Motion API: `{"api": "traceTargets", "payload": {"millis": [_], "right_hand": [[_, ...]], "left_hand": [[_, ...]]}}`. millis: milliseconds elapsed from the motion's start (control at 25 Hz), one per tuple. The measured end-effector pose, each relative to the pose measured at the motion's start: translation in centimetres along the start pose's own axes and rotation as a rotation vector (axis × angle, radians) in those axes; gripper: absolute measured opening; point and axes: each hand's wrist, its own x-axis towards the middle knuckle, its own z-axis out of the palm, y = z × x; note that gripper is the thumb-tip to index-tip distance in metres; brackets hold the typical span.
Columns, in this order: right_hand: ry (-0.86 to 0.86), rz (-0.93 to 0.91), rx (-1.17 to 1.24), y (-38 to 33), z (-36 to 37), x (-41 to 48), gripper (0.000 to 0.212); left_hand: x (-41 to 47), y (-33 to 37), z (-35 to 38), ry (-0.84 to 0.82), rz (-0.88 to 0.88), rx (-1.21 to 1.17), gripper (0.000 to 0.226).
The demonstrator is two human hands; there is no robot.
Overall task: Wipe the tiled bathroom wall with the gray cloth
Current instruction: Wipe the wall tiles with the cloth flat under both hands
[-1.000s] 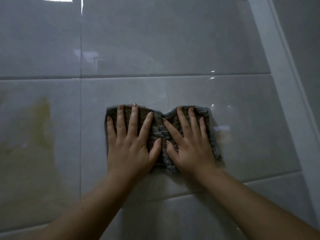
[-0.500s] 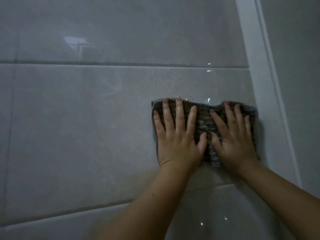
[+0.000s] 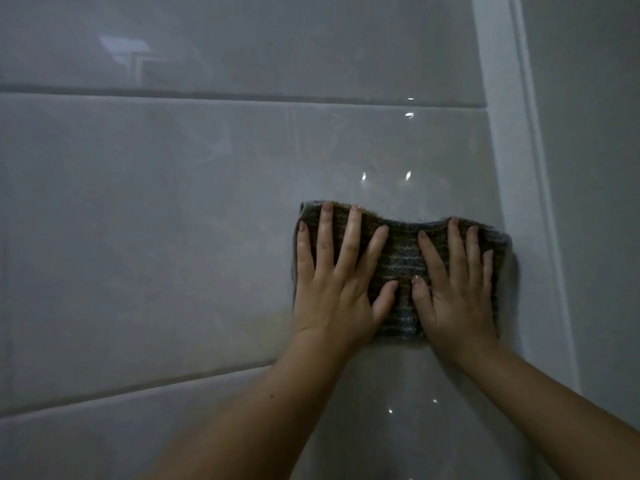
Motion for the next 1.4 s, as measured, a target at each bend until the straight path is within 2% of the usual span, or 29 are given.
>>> {"api": "traceTargets", "payload": {"millis": [280, 640, 840, 1160, 1400], "right_hand": [[0.017, -0.187, 0.043, -12.8, 0.8, -1.3, 0.062], [0.083, -0.292, 0.110, -32.7, 2.3, -0.4, 0.063], [0.091, -0.286, 0.088, -41.0, 3.2, -0.3, 0.059], [0.072, -0.145, 0.129, -47.5, 2.4, 6.6, 0.054], [0.081, -0.074, 0.096, -53.5, 3.4, 14.1, 0.061]], "left_hand": [[-7.8, -11.1, -3.7, 0.010, -0.071, 0.078, 0.069], [-15.0, -28.3, -8.8, 0.037, -0.171, 0.154, 0.067], [-17.3, -36.4, -11.0, 0.018, -0.130, 0.164, 0.067], [-13.2, -44.6, -12.5, 0.097, -0.033, 0.123, 0.065], [-7.5, -52.0, -14.6, 0.108, -0.103, 0.134, 0.065]]}}
